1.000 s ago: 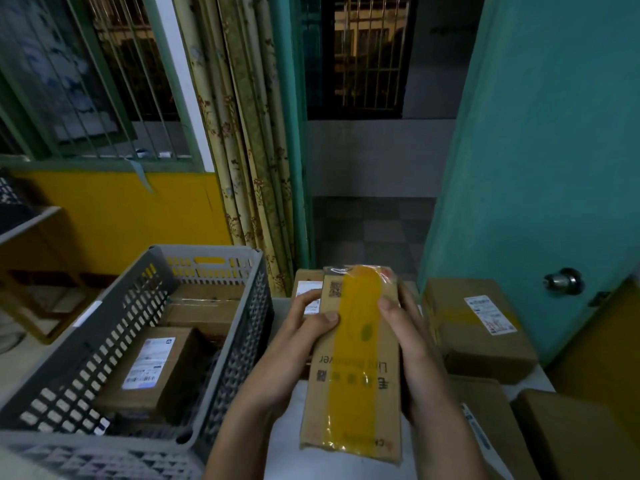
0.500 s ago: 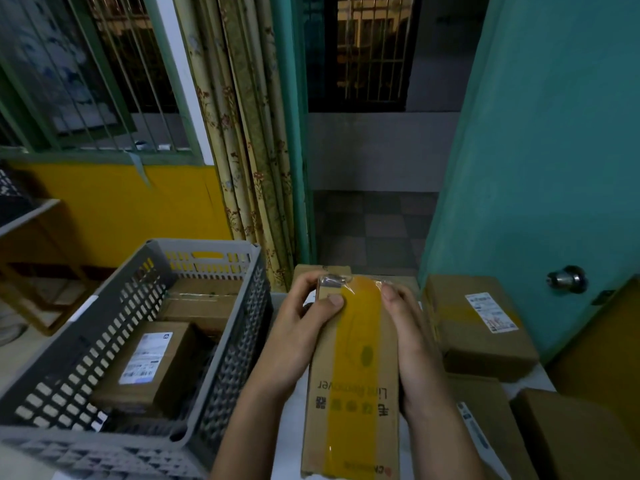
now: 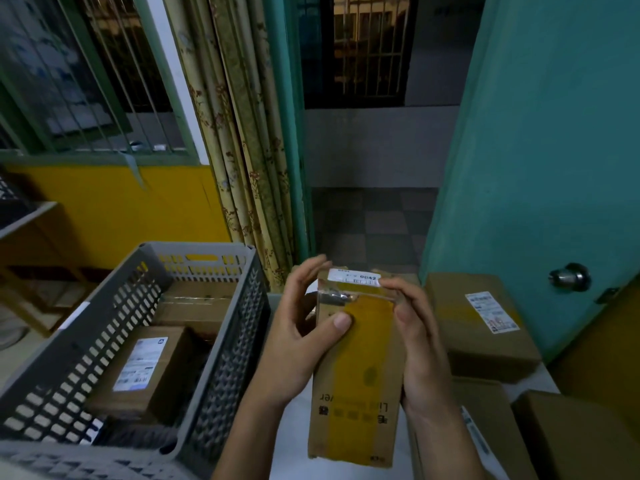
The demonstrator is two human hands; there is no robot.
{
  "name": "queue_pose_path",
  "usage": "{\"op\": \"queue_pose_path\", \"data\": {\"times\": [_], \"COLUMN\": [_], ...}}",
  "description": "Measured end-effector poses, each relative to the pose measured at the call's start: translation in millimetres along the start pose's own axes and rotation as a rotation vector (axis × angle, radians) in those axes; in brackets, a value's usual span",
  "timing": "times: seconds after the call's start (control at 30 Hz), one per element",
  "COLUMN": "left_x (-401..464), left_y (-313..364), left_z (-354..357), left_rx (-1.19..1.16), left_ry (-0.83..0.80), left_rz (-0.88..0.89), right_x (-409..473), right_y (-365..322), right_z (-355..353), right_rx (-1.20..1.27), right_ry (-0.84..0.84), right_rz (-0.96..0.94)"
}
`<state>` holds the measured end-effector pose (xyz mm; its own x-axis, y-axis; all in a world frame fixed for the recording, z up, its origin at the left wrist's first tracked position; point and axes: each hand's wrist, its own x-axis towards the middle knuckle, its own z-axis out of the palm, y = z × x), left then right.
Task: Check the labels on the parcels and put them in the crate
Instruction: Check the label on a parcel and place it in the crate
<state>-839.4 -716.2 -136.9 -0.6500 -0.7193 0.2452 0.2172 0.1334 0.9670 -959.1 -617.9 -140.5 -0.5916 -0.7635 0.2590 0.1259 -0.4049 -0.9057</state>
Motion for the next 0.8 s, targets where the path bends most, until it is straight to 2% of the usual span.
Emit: {"op": "queue_pose_path", "data": {"times": [0.13, 0.27, 0.43, 0.53, 0.67, 0.8], "left_x": [3, 5, 5, 4, 5, 6], "left_y": [-2, -6, -10, -9, -10, -10], "left_z": [1, 3, 1, 3, 3, 3], "left_rx": [-0.007, -0.004, 0.001, 0.017, -0.026, -0.008], "left_ry": [-0.030, 0.003, -0.015, 0.028, 0.165, 0.158], "left_rz": [-0.064, -0.106, -0.173, -0.197, -0.182, -0.205], "right_x": [3, 5, 6, 7, 8, 4], "right_y": [3, 5, 12, 15, 11, 11], "right_z": [-2, -7, -8, -13, -12, -10], "right_rx": [0.001, -0.030, 0.054, 0.095, -0.033, -0.162], "right_ry": [-0.013, -0.080, 0.053, 0.056, 0.017, 0.015], "right_rz": [-0.019, 0.074, 0.175, 0.266, 0.363, 0.403]}}
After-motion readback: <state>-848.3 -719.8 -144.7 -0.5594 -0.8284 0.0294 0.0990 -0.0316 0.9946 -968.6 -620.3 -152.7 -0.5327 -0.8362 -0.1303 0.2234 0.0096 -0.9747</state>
